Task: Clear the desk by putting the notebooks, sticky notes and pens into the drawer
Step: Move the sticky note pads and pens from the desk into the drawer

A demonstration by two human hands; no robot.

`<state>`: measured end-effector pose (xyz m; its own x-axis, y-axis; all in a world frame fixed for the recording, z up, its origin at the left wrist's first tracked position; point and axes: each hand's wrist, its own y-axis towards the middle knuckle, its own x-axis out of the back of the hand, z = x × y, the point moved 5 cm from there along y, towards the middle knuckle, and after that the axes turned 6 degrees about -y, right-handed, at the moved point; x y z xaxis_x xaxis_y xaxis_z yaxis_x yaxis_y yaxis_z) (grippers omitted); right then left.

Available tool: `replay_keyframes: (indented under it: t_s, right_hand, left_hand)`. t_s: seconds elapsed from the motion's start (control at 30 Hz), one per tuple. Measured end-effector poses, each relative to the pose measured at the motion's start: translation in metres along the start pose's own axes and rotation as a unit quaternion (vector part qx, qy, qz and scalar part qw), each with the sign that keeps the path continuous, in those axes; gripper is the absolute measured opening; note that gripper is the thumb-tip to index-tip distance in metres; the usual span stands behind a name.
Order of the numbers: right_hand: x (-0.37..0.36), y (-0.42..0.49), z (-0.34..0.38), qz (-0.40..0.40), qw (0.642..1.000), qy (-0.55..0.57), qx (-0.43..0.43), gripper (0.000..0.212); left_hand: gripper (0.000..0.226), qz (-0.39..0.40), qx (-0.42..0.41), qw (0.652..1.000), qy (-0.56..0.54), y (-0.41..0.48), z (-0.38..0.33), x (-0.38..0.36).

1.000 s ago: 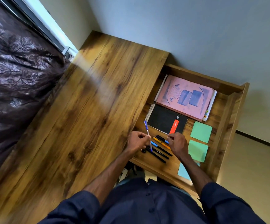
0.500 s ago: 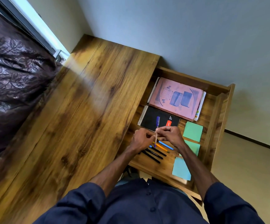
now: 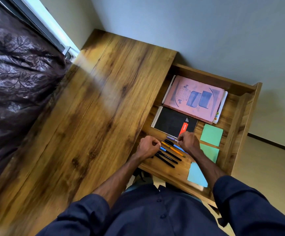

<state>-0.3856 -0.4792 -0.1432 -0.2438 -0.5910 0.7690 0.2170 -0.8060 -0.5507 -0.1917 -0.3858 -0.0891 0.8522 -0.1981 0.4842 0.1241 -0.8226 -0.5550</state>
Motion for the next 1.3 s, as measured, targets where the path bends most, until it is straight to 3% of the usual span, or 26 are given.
replay_keyframes:
  t_s: [0.67, 1.3]
  right_hand:
    - [-0.011, -0.001, -0.008, -0.017, 0.999, 0.028, -0.03, 0.005]
    - [0.036, -0.035, 0.04, -0.104, 0.992, 0.048, 0.045, 0.006]
  left_hand:
    - [0.016, 0.004, 0.015, 1.0, -0.006, 0.001, 0.006, 0.005]
    - [0.009, -0.009, -0.031, 0.998, -0.055, -0.005, -0.031, 0.027]
